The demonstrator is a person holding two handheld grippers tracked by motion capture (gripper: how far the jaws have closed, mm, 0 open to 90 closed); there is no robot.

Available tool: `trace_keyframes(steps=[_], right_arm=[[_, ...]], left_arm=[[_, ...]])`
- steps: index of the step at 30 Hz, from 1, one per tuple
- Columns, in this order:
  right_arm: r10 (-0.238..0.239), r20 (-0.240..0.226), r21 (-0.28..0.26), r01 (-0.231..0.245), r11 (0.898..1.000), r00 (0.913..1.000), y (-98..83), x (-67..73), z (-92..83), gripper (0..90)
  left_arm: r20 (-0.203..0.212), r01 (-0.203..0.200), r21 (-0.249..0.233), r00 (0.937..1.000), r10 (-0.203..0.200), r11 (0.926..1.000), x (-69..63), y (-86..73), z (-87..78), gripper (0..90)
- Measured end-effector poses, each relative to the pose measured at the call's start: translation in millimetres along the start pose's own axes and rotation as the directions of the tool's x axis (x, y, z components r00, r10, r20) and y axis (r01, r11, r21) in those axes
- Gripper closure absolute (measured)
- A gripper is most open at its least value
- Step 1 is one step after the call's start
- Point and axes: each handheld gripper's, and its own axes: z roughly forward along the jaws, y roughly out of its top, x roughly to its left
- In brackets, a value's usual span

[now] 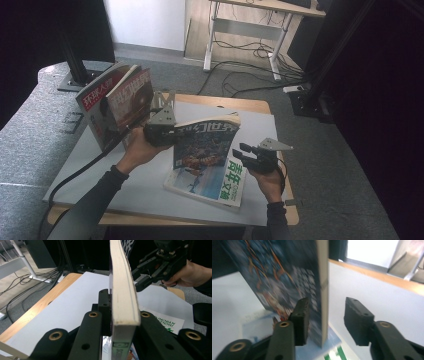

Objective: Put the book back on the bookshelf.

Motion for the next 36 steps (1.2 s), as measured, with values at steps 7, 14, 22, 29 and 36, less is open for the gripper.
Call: trace_keyframes(steps=[7, 14, 22, 29, 36], right_arm=[[0.011, 0.132, 0.114, -0.026, 0.993, 0.9912, -31.3, -14.0, 1.6, 36.0], [0.014, 0.258, 0.223, -0.074, 0.972, 0.9660, -56.6, -30.7, 4.7, 24.3], [0.011, 0.352, 0.292, -0.121, 0.949, 0.9361, -77.2, -43.9, 12.0, 13.1], [0.035, 0.403, 0.303, -0.170, 0.938, 0.9147, -90.4, -53.8, 12.5, 6.3], [0.092, 0.401, 0.283, -0.219, 0.934, 0.9114, -97.3, -59.6, 13.8, 1.4]], left_arm=[[-0.006, 0.005, 0.001, 1.0000, -0.005, 1.0000, 1.6, 0.2, 0.6, 81.6], [-0.011, 0.014, 0.000, 0.9998, -0.014, 0.9999, 3.3, 0.2, 1.6, 81.4], [-0.004, -0.003, 0.003, 1.0000, 0.003, 1.0000, 2.6, 0.4, 1.1, 81.3], [-0.004, 0.024, -0.002, 0.9997, -0.024, 0.9997, 4.6, 0.4, 2.6, 81.5], [-0.014, 0.049, -0.007, 0.9987, -0.049, 0.9988, 7.1, 1.2, 3.8, 81.9]])
